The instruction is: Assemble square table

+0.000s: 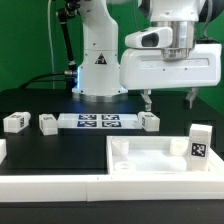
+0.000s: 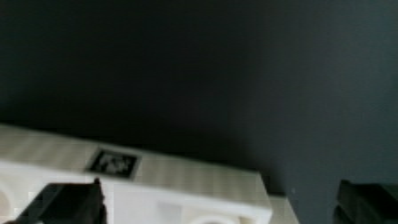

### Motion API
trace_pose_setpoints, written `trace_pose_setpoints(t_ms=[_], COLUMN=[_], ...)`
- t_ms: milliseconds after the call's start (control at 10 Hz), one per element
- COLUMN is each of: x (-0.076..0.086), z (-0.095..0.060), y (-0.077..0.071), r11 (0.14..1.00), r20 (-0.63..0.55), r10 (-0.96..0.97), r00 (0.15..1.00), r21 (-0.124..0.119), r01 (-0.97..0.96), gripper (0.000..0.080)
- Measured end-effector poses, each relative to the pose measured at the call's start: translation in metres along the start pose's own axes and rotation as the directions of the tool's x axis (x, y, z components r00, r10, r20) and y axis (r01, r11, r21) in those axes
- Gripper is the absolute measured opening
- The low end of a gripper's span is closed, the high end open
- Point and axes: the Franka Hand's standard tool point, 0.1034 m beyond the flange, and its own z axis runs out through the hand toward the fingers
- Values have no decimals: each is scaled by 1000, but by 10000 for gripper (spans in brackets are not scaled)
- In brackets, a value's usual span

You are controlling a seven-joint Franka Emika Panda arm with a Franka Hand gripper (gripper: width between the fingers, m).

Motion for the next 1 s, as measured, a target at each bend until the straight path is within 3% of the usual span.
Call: trace_pose_setpoints(t_ms=[300,400,600,700,1000], x=[-1,-10,-44,-57,-65], z=[1,5,17,22,24], y=[0,1,0,-3,-2], r11=[1000,1000,998,999,998], r20=[16,63,270,364,540], r10=[-8,-9,5,-5,4], r00=[1000,998,963,932,842], r21=[4,13,53,52,48], r01=[8,9,-20,-15,-35], gripper=[649,649,649,649,649])
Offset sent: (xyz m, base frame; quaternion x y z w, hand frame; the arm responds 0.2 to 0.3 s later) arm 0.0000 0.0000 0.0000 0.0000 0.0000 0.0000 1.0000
